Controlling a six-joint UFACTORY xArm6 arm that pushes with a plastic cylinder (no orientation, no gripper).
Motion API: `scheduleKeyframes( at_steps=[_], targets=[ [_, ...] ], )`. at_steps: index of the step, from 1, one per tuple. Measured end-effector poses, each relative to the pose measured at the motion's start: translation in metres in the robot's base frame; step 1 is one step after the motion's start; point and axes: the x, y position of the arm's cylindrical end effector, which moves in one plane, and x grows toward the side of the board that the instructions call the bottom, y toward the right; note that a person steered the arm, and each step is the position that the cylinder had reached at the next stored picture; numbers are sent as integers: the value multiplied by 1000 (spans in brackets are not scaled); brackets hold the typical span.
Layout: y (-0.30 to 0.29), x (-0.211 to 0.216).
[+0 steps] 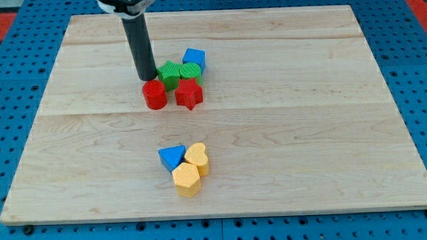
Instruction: Adjust the green star blue cube and red star into group of blocks at center
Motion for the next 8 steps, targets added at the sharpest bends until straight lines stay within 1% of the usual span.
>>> scheduleKeyframes(
  at_steps=[2,3,5,6,7,8],
  targets=[
    [-10,-17],
    [-14,-35],
    [30,-25],
    [28,-16],
    [27,-41],
    [23,-88]
  ],
)
